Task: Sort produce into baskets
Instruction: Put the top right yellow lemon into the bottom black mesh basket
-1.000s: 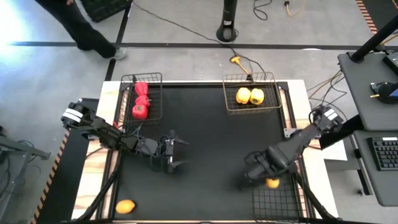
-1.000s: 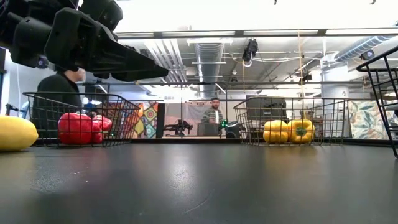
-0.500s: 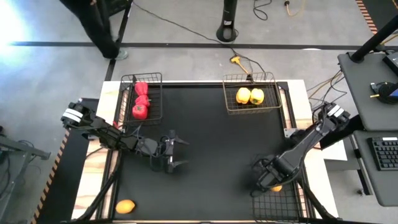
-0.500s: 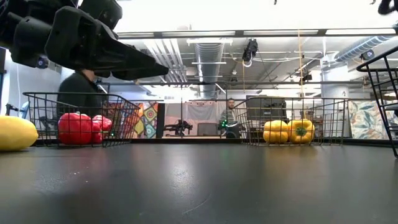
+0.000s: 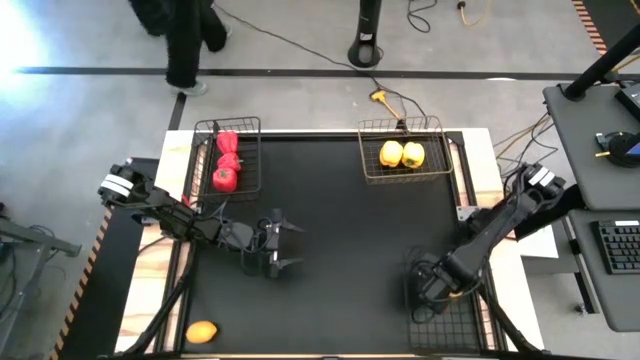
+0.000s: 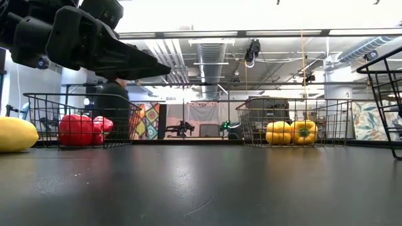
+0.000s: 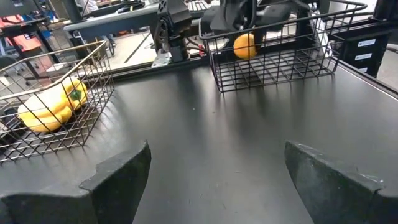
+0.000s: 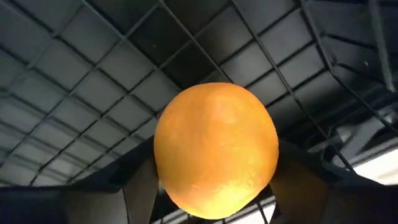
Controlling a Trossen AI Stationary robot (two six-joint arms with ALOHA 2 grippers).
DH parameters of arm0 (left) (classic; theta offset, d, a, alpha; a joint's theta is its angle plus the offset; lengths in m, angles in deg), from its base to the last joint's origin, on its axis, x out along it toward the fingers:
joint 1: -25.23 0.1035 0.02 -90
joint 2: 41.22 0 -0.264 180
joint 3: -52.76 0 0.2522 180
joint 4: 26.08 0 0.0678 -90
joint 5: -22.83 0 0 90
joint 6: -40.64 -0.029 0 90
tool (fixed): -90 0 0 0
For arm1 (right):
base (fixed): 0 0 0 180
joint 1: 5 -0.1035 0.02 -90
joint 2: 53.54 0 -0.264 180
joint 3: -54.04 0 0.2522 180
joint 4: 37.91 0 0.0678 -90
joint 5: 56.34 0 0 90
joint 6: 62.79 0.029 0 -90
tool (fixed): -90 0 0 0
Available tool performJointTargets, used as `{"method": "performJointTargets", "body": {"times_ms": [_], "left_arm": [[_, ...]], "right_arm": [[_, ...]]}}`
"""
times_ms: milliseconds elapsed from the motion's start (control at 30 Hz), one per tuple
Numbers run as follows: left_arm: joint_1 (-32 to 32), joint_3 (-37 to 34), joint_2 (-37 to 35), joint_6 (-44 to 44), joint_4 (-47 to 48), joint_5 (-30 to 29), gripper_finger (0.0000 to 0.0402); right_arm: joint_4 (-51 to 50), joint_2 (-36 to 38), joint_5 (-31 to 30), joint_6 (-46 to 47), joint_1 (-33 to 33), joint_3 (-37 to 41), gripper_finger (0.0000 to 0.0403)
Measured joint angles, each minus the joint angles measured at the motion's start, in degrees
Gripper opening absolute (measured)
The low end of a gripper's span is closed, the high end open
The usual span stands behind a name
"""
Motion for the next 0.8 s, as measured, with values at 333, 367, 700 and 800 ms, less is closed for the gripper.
{"method": "performJointTargets", "body": {"times_ms": [333, 367, 700, 800], "left_arm": [[0.0, 0.0, 0.0, 0.2, -0.1, 0.0, 0.0349], [0.0, 0.0, 0.0, 0.2, -0.1, 0.0, 0.0349], [0.0, 0.0, 0.0, 0.2, -0.3, 0.0, 0.0349], [0.0, 0.0, 0.0, 0.2, -0.3, 0.0, 0.0349]], "right_arm": [[0.8, -5.3, 0.0, 1.2, 0.0, 0.5, 0.0277], [0.8, -5.6, 0.0, 1.5, 0.0, 0.4, 0.0279], [1.3, -5.9, -0.2, -1.9, 0.0, 0.4, 0.0280], [2.5, -5.9, 0.0, -4.6, -0.1, 0.4, 0.0277]]}}
